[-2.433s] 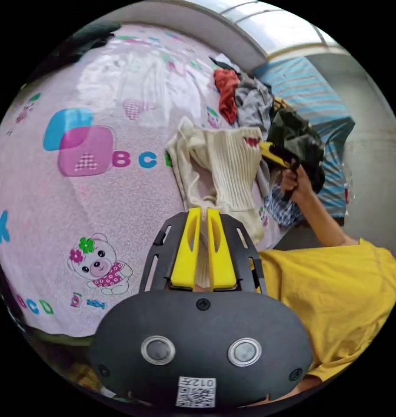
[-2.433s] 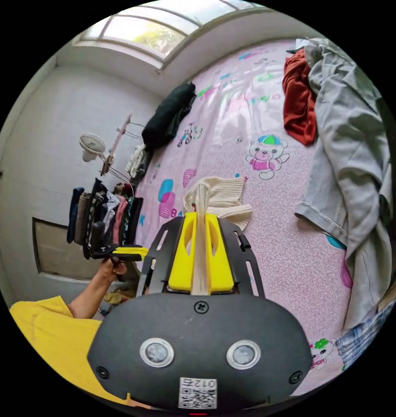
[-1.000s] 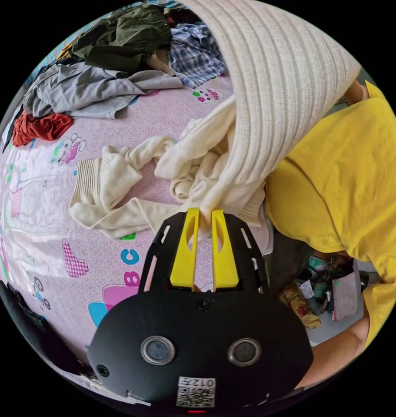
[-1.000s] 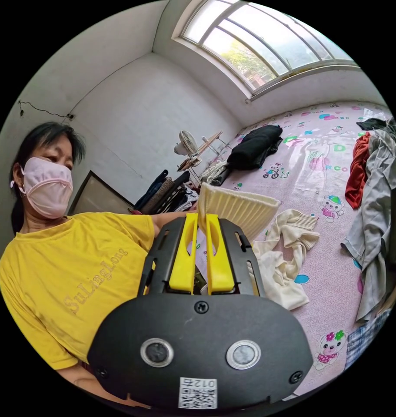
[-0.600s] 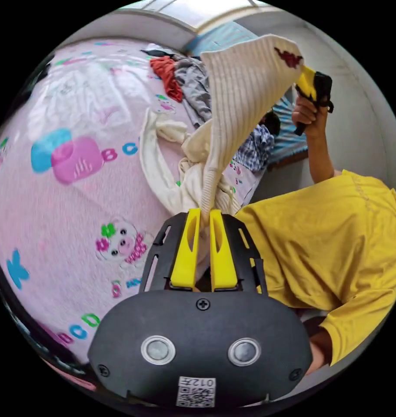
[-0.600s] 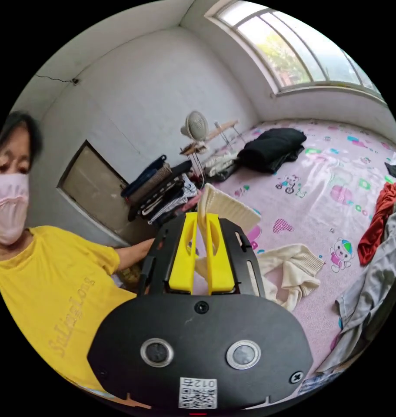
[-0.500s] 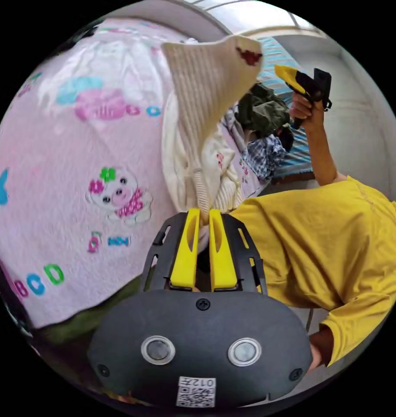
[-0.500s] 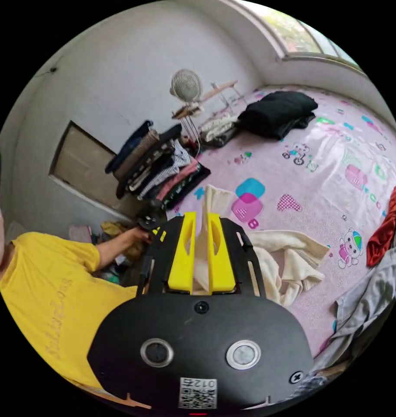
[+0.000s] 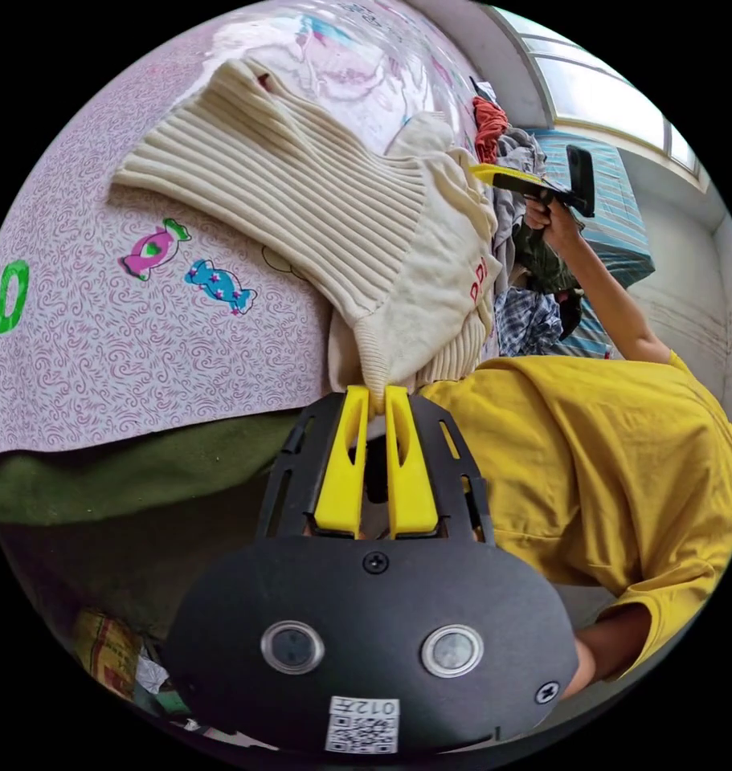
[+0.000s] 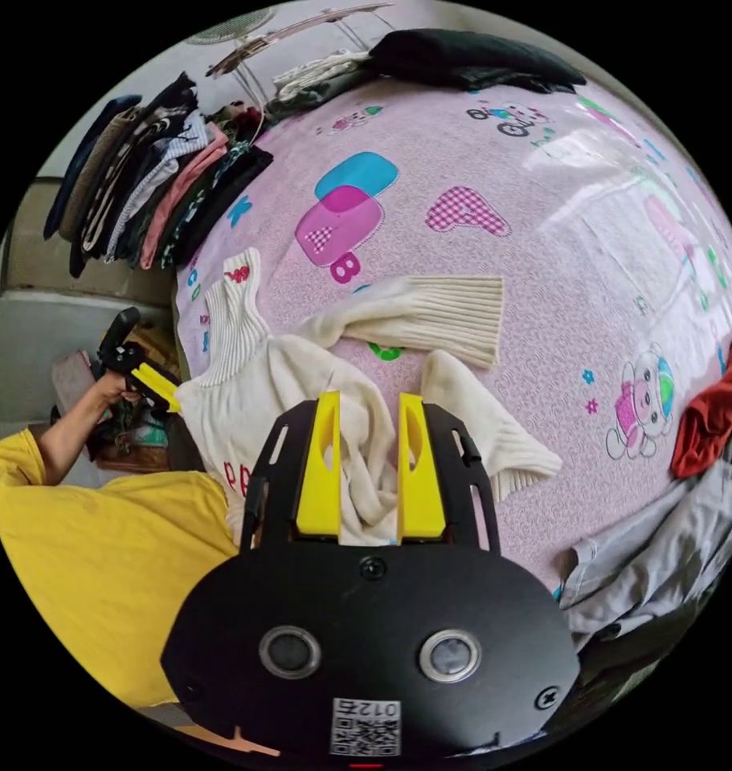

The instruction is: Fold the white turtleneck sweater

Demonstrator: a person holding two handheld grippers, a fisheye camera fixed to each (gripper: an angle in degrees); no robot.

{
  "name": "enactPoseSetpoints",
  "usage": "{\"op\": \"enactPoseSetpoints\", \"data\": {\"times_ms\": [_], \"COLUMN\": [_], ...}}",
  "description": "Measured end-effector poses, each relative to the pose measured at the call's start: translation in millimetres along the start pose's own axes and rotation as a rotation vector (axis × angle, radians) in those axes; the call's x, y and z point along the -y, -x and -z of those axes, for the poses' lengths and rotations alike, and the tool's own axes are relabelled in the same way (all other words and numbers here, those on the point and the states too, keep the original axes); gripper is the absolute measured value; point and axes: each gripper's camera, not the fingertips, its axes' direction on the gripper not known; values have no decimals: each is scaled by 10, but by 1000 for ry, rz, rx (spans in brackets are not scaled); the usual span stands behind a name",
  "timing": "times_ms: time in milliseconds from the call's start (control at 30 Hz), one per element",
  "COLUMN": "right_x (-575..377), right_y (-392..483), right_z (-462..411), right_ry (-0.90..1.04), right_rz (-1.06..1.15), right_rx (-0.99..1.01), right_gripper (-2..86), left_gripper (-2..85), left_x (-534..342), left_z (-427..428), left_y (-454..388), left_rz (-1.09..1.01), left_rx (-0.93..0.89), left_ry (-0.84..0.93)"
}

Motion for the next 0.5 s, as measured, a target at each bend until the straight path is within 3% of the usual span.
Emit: {"op": "enactPoseSetpoints", "data": {"times_ms": [233,300,500], "right_x": [332,297,-330], "right_y": [290,455,742], "right_z": [-278,-385,387], "right_ry": [190,289,-25], "right_rz": [198,239,140], "right_rx": [113,76,27], "right_gripper": [127,73,33], "left_gripper": [16,16,14], "left_x": [92,86,20], "left_z": [335,402,885], "left_y": [-188,-266,-787], "left_rz": [7,10,-25], "left_rx": [14,22,114], "left_ry": [17,16,-68]}}
